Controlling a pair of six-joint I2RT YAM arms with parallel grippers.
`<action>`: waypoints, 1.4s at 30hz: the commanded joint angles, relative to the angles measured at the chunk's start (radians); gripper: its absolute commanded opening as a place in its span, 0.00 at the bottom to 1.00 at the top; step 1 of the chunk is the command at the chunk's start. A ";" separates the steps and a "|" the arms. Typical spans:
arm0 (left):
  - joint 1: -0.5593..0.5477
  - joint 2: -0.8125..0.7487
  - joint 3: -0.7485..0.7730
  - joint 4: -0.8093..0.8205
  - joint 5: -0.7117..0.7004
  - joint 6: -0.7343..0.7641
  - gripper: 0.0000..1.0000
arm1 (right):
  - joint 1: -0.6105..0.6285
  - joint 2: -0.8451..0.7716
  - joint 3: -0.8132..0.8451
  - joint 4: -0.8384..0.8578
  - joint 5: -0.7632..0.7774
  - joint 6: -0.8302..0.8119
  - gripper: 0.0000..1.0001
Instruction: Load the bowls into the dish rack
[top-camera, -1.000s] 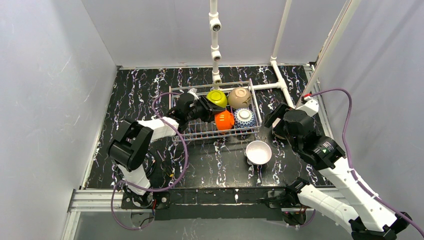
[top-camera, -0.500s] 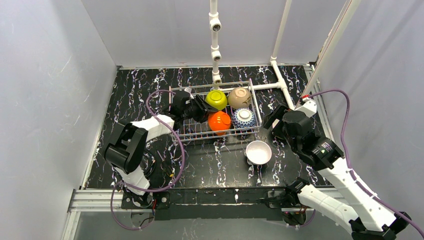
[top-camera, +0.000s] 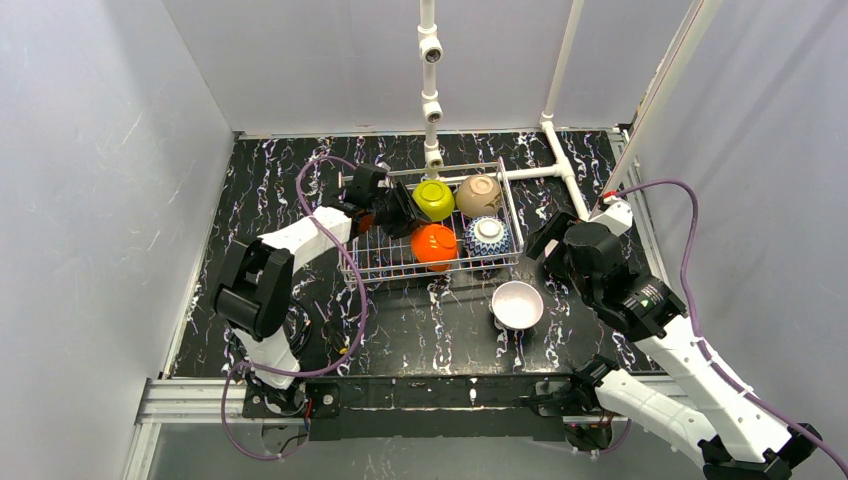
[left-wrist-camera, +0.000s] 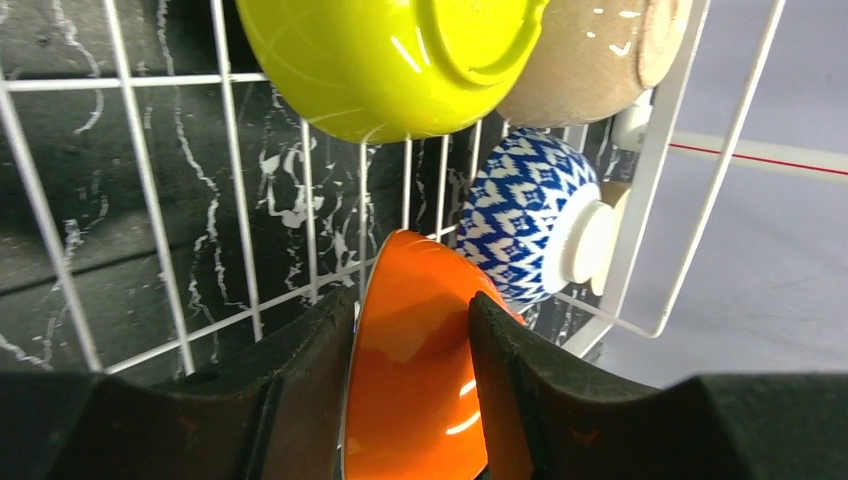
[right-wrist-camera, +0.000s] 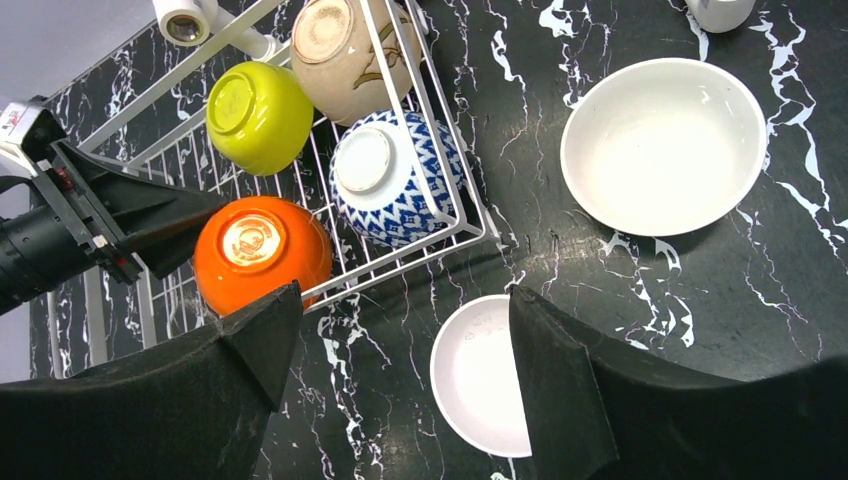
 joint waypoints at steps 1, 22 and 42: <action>0.002 -0.025 0.033 -0.183 -0.067 0.123 0.44 | -0.001 -0.011 -0.008 0.031 0.013 -0.010 0.83; 0.003 -0.075 0.200 -0.431 -0.136 0.420 0.55 | -0.001 0.001 0.002 0.026 0.015 -0.016 0.84; -0.010 -0.082 0.062 -0.397 0.077 0.327 0.77 | -0.001 0.020 -0.026 0.049 -0.014 -0.007 0.84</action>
